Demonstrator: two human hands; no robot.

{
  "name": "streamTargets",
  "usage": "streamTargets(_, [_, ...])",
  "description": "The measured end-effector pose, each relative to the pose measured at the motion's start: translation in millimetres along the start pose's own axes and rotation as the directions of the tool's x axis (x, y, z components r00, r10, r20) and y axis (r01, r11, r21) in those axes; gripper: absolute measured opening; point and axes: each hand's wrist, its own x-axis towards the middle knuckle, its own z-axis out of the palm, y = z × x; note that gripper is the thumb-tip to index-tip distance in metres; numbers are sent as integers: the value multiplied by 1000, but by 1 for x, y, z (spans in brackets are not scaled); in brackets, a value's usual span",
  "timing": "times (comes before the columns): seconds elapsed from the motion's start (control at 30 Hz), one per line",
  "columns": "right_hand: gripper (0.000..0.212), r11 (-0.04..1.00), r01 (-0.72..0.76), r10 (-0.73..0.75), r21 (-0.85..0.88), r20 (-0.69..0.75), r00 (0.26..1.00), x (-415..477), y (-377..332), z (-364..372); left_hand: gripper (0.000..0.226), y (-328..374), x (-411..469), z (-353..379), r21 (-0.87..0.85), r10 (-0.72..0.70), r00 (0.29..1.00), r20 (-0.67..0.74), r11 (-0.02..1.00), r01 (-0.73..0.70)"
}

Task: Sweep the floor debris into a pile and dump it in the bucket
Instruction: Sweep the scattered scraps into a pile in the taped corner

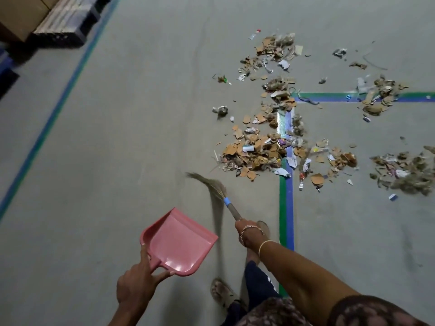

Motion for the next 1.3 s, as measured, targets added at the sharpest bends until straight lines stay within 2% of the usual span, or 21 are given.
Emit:
streamTargets(0.13, [39, 982, -111, 111, 153, 13, 994, 22, 51, 3, 140, 25, 30, -11, 10, 5, 1000, -25, 1000, -4])
streamTargets(0.27, [37, 914, -235, 256, 331, -20, 966, 30, 100, 1, 141, 54, 58, -23, 51, 65, 996, -62, 997, -62])
streamTargets(0.37, [34, 831, -327, 387, 450, -45, 921, 26, 117, -11, 141, 73, 76, -30, 74, 124, 990, -62, 990, -119])
streamTargets(0.5, [31, 673, -452, 551, 586, 11, 835, 32, 141, -36, 139, 93, 96, -41, 73, 173, 984, -30, 983, -170])
streamTargets(0.67, [36, 485, -527, 696, 698, 57, 716, 31, 170, -59, 140, 107, 119, -61, 116, 270, 957, -105, 959, -258])
streamTargets(0.8, [39, 428, -520, 778, 739, -9, 628, 19, 170, -74, 137, 117, 144, -78, 135, 334, 934, -127, 939, -317])
streamTargets(0.9, [33, 387, -493, 814, 779, -38, 579, 2, 148, -82, 136, 120, 162, -93, 155, 378, 919, -116, 920, -359])
streamTargets(1.0, [27, 351, -445, 828, 824, -52, 558, -15, 112, -82, 134, 116, 179, -101, 159, 407, 909, -89, 907, -391])
streamTargets(1.17, [44, 381, -291, 781, 878, -137, 609, -22, 54, -89, 135, 101, 210, -104, 160, 475, 875, -91, 875, -457])
streamTargets(1.23, [55, 284, -162, 746, 945, -112, 657, -18, 39, -97, 135, 97, 219, -105, 167, 489, 867, -94, 866, -471])
streamTargets(1.3, [69, 216, -101, 691, 971, -79, 719, -11, 27, -96, 135, 93, 226, -103, 181, 492, 867, -83, 863, -473])
